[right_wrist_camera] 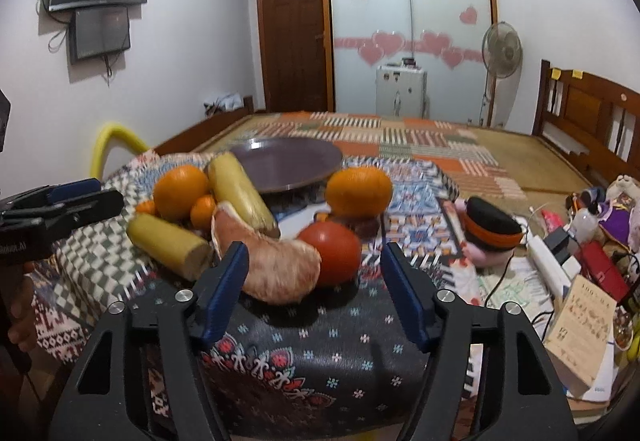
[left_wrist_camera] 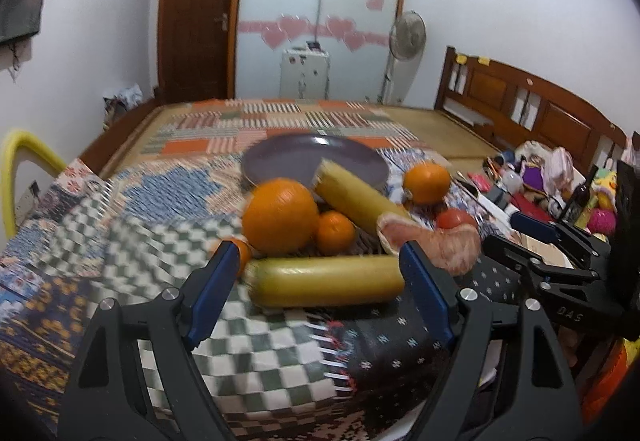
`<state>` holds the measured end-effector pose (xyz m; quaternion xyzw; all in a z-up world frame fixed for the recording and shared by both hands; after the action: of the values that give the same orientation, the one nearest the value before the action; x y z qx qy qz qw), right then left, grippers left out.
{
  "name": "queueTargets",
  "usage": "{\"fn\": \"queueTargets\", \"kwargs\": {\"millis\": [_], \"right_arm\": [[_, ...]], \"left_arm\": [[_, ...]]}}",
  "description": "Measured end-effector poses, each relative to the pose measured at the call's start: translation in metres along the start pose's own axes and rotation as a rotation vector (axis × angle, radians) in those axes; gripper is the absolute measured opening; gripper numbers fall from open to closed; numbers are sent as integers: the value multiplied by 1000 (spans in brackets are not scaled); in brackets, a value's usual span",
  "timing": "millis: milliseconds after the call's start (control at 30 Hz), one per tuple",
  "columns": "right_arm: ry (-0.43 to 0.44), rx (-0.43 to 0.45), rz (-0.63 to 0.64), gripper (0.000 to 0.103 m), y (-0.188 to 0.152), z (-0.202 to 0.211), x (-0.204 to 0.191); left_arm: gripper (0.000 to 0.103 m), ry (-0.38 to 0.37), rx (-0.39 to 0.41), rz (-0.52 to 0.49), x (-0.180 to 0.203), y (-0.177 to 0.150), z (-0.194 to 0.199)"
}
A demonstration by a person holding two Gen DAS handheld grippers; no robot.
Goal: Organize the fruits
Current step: 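Move right tool to the pink pomelo segment while left tool approaches the yellow cylinder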
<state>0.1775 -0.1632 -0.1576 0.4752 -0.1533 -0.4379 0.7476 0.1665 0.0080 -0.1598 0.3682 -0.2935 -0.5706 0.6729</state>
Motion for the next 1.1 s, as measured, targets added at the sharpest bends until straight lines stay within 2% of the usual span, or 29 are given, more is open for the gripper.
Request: {"fn": "queueTargets", "kwargs": {"millis": [100, 267, 367, 567, 633, 733, 900, 1100], "right_arm": [[31, -8, -14, 58, 0, -1, -3], [68, -14, -20, 58, -2, -7, -7], [75, -19, -21, 58, -2, -9, -8], [93, -28, -22, 56, -3, -19, -6], [94, -27, -19, 51, -2, -19, -7], [101, -26, -22, 44, -1, -20, -8], [83, -21, -32, 32, -2, -18, -6], [126, -7, -31, 29, -1, -9, -12]], "left_arm": [[83, -13, -40, -10, 12, -11, -10], [87, 34, -75, -21, 24, -22, -26], [93, 66, -63, -26, 27, -22, -28], [93, 137, -27, -51, 28, -24, -32], [93, 144, -22, -57, 27, -25, -33], [87, 130, -22, -49, 25, -27, -32], [68, 93, -43, -48, 21, -34, -24], [67, 82, -74, -53, 4, -48, -12]]}}
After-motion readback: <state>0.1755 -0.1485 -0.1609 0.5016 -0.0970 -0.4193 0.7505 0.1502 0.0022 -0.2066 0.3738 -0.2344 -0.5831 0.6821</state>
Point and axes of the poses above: each gripper's, at about its wrist camera, not at the fingertips, and z roughly against the way its jaws point, x to its right, y to its top, the point moved 8 cm from there along -z, roughly the way its jaws point, and after that the axes turned 15 degrees about y, right-handed, at the moved point
